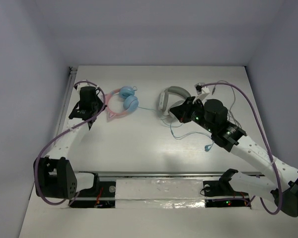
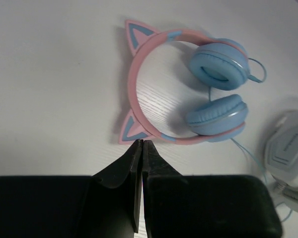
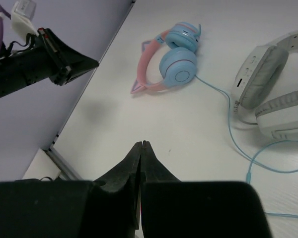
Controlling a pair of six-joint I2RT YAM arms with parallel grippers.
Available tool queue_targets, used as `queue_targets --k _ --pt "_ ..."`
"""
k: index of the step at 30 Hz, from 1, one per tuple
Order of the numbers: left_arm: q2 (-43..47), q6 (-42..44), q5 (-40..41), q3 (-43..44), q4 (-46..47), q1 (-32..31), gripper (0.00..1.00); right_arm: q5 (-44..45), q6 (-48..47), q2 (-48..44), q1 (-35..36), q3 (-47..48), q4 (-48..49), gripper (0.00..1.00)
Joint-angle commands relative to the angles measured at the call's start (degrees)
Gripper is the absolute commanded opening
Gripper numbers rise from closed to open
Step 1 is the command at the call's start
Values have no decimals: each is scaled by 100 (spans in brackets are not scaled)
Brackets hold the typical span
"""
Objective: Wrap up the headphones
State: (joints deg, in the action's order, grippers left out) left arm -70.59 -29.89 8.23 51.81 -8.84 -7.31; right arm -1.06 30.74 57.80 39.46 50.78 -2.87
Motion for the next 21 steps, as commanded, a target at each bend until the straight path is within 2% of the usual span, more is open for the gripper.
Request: queue_targets --k 1,3,4,7,9,14,21 --pt "-183 -17 161 338 268 133 0 -386 -15 -85 35 -130 639 0" --pt "-577 -43 285 452 312 133 11 -438 -59 -85 35 -130 683 0" --pt "-718 -43 267 548 443 133 16 -482 -94 -59 35 -122 683 8" --pt "-1325 0 276 812 602 133 26 -571 -112 -58 35 -148 700 21" --pt "-1817 36 311 979 603 133 31 -545 -121 -85 35 -165 692 24" --pt "-2607 168 276 1305 585 133 39 -492 -191 -155 35 -227 683 28" --pt "-3163 194 276 1314 708 133 40 -606 -174 -32 35 -227 727 29"
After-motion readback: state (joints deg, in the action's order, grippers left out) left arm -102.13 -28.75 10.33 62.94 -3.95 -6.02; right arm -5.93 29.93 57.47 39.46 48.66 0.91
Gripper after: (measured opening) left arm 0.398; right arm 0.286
